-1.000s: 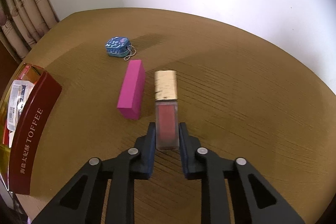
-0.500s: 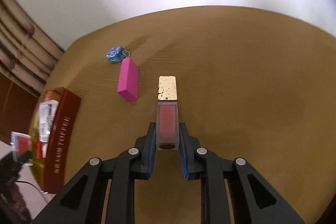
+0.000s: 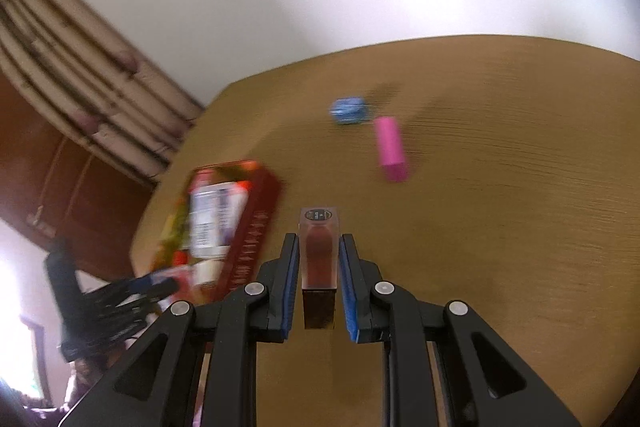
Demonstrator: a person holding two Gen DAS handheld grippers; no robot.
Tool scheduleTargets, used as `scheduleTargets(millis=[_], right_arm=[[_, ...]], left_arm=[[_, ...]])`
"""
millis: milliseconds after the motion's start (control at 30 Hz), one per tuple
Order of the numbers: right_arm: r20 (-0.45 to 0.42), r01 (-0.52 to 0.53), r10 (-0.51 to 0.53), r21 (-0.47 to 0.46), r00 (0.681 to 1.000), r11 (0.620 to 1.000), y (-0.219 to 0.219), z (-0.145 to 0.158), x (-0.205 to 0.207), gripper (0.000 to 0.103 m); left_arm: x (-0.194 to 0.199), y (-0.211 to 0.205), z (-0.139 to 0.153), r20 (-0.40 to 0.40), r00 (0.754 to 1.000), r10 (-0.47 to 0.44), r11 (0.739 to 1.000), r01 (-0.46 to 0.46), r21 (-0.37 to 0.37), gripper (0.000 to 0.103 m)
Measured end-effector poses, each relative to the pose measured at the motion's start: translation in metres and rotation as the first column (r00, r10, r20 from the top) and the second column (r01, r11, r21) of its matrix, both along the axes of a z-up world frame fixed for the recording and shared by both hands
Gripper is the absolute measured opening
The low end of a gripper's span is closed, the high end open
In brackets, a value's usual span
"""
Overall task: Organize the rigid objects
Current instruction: 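Release the clear pink box in the tin while the right tool grasps the pink lip gloss tube, then lower the lip gloss tube into the tin and open the right tool, then reach the left tool to the blue keychain tin and grasp it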
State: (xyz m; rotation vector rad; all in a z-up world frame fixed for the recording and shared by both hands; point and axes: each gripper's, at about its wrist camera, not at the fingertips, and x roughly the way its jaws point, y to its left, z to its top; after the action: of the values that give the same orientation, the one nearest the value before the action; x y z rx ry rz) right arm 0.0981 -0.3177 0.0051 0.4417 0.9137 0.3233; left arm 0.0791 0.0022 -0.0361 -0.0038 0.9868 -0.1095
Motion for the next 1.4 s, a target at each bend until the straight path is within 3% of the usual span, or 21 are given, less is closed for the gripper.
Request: scheduleTargets(millis=[233, 433, 667, 900, 967, 1000, 1033, 1167, 1267, 1333, 1400], right_arm=[[0.030, -0.104, 0.102, 0.079, 0.994, 0.991, 0.060, 0.022, 0.010, 0.018], [0.010, -0.219, 0.220, 0.117, 0.976, 0.969, 0.117, 0.030, 0.029, 0.019], [-0.060, -0.321, 0.320, -0.016, 0.946, 0.947, 0.190, 0.021, 0.059, 0.018], [-0.158, -0.297, 0.293, 0.002, 0.943, 0.955, 0.208, -0.009, 0.083, 0.022], [-0.150, -0.288, 0.282, -0.021, 0.948, 0.957, 0.209, -0.008, 0.083, 0.040], [-0.131, -0.281, 0.277, -0.016, 0.952, 0.960, 0.208, -0.005, 0.082, 0.061], [-0.109, -0.273, 0.271, 0.002, 0.956, 0.962, 0.205, -0.002, 0.080, 0.072], [0.061, -0.210, 0.206, 0.062, 0.977, 0.976, 0.170, 0.024, 0.059, 0.071], [0.176, -0.066, 0.085, -0.112, 0.981, 0.992, 0.130, 0.032, 0.032, 0.071], [0.231, 0.077, -0.006, -0.297, 0.973, 0.952, 0.098, 0.020, 0.013, 0.071], [0.235, 0.160, -0.065, -0.417, 0.970, 0.895, 0.066, 0.003, 0.003, 0.071]], left_arm=[[-0.023, 0.022, 0.022, 0.109, 0.989, 0.098, 0.994, -0.094, -0.048, 0.034], [-0.040, 0.027, 0.034, 0.184, 0.976, 0.115, 0.993, -0.119, 0.009, 0.034], [-0.042, 0.035, 0.028, 0.187, 0.974, 0.131, 0.990, -0.137, 0.025, 0.034], [-0.036, 0.050, 0.022, 0.165, 0.973, 0.162, 0.987, -0.159, -0.030, 0.034], [-0.034, 0.055, 0.019, 0.151, 0.973, 0.174, 0.984, -0.168, -0.053, 0.034], [-0.034, 0.056, 0.018, 0.143, 0.974, 0.176, 0.984, -0.168, -0.065, 0.034], [-0.033, 0.058, 0.016, 0.135, 0.975, 0.174, 0.984, -0.166, -0.071, 0.034], [-0.032, 0.058, 0.014, 0.123, 0.977, 0.173, 0.982, -0.162, -0.093, 0.034], [-0.034, 0.051, 0.014, 0.128, 0.980, 0.155, 0.985, -0.144, -0.095, 0.034], [-0.036, 0.044, 0.014, 0.130, 0.983, 0.131, 0.989, -0.121, -0.085, 0.034], [-0.036, 0.033, 0.013, 0.129, 0.986, 0.102, 0.993, -0.093, -0.072, 0.034]])
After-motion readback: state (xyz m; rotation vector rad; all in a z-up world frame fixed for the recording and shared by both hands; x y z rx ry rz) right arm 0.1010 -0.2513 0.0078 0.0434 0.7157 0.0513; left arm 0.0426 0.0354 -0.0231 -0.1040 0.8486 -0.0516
